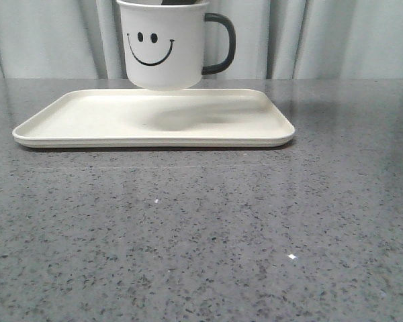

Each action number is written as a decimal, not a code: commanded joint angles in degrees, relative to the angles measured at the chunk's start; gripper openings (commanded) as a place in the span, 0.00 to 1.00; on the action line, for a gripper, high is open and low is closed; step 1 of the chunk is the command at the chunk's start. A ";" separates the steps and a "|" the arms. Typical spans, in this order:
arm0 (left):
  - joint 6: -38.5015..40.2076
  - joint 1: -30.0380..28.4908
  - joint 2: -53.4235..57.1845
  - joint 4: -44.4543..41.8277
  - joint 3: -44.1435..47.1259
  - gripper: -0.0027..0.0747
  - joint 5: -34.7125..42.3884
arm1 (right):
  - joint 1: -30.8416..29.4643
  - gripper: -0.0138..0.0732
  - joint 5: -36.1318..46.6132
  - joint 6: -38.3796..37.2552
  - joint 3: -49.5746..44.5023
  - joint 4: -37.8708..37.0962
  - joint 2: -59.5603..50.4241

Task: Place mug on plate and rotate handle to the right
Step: 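Lift the mug with the right gripper and turn it, handle swinging outward, then lower the turned mug back onto the tray with the right gripper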

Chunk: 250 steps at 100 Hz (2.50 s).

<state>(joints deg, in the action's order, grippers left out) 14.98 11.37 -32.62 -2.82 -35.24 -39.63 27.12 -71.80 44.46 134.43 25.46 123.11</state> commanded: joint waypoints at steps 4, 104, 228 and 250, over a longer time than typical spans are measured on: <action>0.53 -0.15 -0.01 -0.20 -1.68 0.58 3.56 | -0.27 0.09 -4.74 2.85 1.88 3.29 -3.58; 0.53 -0.15 -0.01 -0.09 -1.68 0.58 3.56 | -0.39 0.09 -4.74 6.76 -1.80 4.61 -1.00; 0.53 -0.15 -0.01 -0.09 -1.68 0.58 3.56 | -0.39 0.09 -4.74 10.34 -1.80 6.69 0.42; 0.53 -0.15 -0.01 -0.09 -1.68 0.58 3.56 | -0.39 0.09 -4.74 10.34 -1.80 6.69 0.42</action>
<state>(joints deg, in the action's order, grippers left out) 14.98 11.37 -32.62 -2.82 -35.24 -39.63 27.12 -71.60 54.12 131.10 29.48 127.41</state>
